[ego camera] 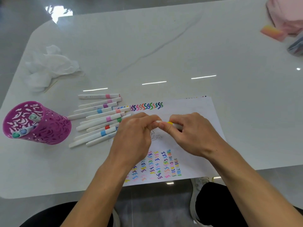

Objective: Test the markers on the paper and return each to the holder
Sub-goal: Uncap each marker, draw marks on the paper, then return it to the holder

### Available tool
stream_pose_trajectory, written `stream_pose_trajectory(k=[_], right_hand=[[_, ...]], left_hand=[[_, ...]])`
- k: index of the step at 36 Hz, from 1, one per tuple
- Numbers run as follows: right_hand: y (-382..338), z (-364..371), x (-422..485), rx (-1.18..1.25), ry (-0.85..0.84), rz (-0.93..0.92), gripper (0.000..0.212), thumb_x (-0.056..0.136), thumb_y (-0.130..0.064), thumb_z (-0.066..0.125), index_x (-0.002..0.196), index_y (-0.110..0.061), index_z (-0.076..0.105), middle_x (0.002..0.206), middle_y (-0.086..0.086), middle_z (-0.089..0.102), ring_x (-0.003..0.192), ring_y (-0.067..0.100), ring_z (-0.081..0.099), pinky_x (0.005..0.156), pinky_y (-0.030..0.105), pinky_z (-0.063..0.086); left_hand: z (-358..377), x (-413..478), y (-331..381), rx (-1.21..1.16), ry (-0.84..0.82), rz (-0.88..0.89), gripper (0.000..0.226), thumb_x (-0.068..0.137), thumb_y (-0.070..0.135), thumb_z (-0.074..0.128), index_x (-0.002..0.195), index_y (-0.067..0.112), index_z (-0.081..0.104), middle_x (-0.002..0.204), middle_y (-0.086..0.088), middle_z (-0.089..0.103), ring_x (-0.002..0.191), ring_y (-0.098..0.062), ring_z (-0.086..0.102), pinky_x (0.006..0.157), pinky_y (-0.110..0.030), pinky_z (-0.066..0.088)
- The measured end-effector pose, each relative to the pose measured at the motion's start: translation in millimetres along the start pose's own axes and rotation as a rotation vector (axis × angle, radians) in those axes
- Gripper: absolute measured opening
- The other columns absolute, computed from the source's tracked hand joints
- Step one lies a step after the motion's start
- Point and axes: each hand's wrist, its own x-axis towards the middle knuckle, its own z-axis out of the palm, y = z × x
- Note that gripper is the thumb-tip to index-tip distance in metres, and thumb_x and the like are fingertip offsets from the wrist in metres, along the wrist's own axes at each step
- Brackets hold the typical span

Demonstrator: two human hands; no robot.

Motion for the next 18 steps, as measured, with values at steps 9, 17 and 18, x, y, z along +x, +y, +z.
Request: stream_pose_trajectory(k=[9,17,18], right_hand=[[15,-4,3,0.291,-0.009,0.086,0.019,0.108,-0.025,0.043,0.120,-0.039,0.040,0.083,-0.001,0.068,0.060,0.009,0.056,0.059,0.027,0.044],[9,-6,11,0.686,0.104,0.126,0.024,0.109,-0.009,0.047,0.109,-0.022,0.067,0.098,0.005,0.075,0.082,0.019,0.073,0.075,0.033,0.061],[8,-6,12,0.730,0.102,0.139,0.028,0.109,-0.008,0.044,0.112,-0.021,0.069,0.099,0.005,0.076,0.087,0.020,0.075,0.078,0.032,0.062]], left_hand=[[-1,4,2,-0.024,0.063,-0.172,0.024,0.099,0.029,0.061,0.120,0.023,0.072,0.113,0.006,0.072,0.101,-0.009,0.063,0.088,-0.014,0.036],[5,3,-1,0.006,0.020,-0.202,0.026,0.098,0.029,0.062,0.122,0.024,0.071,0.112,0.007,0.069,0.100,-0.010,0.061,0.087,-0.017,0.038],[7,3,-1,0.012,0.013,-0.195,0.026,0.098,0.028,0.062,0.122,0.024,0.070,0.112,0.007,0.069,0.100,-0.009,0.060,0.086,-0.017,0.038]])
